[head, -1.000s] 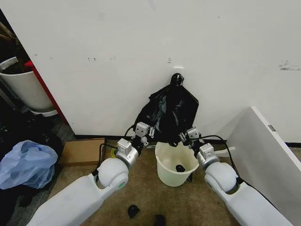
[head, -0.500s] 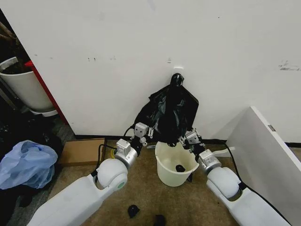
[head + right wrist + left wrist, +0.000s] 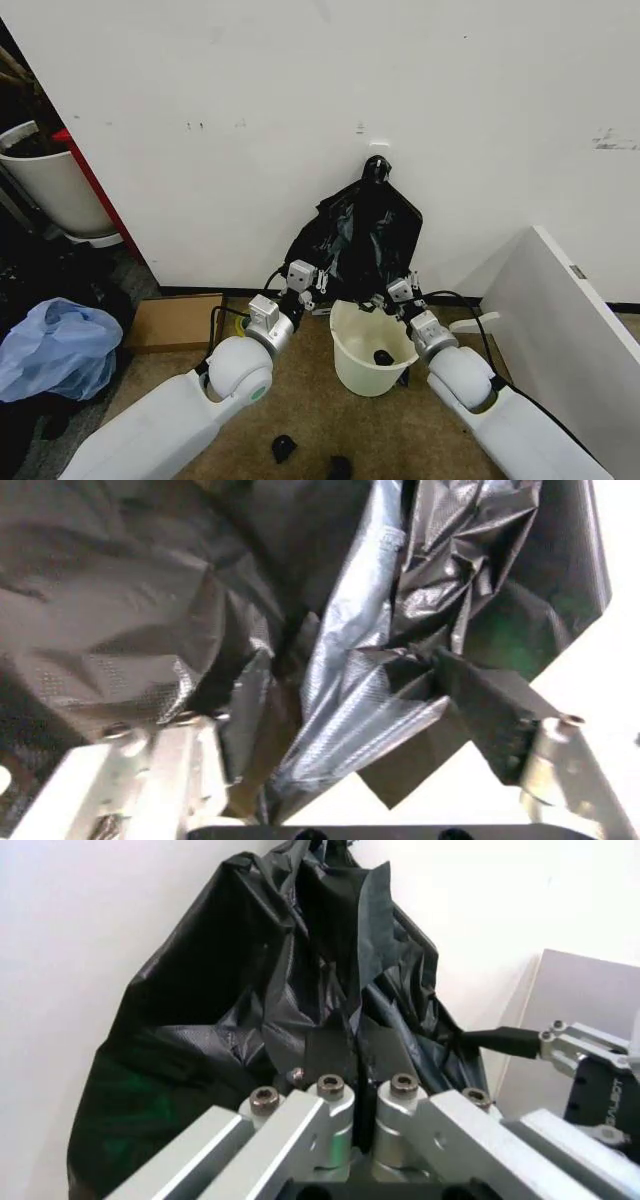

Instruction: Place the garbage bag over the trash bin.

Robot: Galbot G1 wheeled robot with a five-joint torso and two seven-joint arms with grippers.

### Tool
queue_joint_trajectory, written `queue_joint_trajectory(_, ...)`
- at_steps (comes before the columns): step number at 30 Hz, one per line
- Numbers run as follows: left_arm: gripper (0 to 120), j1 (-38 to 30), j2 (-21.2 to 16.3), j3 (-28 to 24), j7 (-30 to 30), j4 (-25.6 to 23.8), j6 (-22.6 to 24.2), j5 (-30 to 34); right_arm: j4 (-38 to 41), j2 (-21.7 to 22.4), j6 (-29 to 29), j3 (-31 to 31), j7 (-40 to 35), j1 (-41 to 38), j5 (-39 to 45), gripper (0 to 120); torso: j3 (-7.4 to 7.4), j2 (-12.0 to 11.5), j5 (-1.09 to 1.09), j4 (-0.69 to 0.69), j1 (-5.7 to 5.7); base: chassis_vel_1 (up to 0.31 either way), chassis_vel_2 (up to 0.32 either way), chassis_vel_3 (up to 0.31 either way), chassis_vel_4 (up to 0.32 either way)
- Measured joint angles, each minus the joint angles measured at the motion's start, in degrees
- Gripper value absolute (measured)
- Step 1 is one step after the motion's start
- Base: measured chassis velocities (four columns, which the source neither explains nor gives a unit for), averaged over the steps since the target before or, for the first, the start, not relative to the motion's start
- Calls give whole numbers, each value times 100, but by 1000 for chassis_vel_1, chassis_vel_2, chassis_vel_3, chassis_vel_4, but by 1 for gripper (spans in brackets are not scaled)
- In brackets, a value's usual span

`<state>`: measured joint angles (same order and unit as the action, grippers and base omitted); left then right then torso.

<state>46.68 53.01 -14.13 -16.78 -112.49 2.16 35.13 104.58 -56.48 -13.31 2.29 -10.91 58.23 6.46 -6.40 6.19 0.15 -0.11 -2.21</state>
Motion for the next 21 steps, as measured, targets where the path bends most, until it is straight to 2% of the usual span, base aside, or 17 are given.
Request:
queue_joint_trajectory(2, 0, 7, -11, 6, 1, -4, 0, 3, -38, 11, -2, -19, -2, -32, 10, 52, 0, 0, 0, 0, 0, 0, 0, 0, 0)
queue_joint_trajectory(4, 0, 7, -14, 5, 3, -4, 0, 4, -50, 16, -3, -34, -4, -42, 11, 50, 0, 0, -1, 0, 0, 0, 0, 0, 0)
queue_joint_trajectory(8, 0, -27, -10, -35, 5, -14, -2, 26, -191, -6, -38, -147, -36, -136, -3, 30, 0, 0, 0, 0, 0, 0, 0, 0, 0)
queue_joint_trajectory(11, 0, -35, -11, -51, 6, -26, -2, 40, -302, -18, -81, -214, -86, -212, -1, 20, 0, 0, 0, 0, 0, 0, 0, 0, 0)
queue_joint_trajectory(12, 0, -35, -11, -51, 6, -26, -2, 40, -302, -18, -81, -214, -86, -212, -1, 20, 0, 0, 0, 0, 0, 0, 0, 0, 0)
queue_joint_trajectory(16, 0, -27, -19, -50, 6, -40, -4, 55, -376, 9, -136, -300, -101, -300, 69, 2, 0, 0, 0, 0, 0, 0, 0, 0, 0)
queue_joint_trajectory(21, 0, -25, -19, -31, 5, -42, -4, 73, -400, 14, -190, -337, -105, -368, 184, 0, 0, 0, 0, 0, 0, 0, 0, 0, 0)
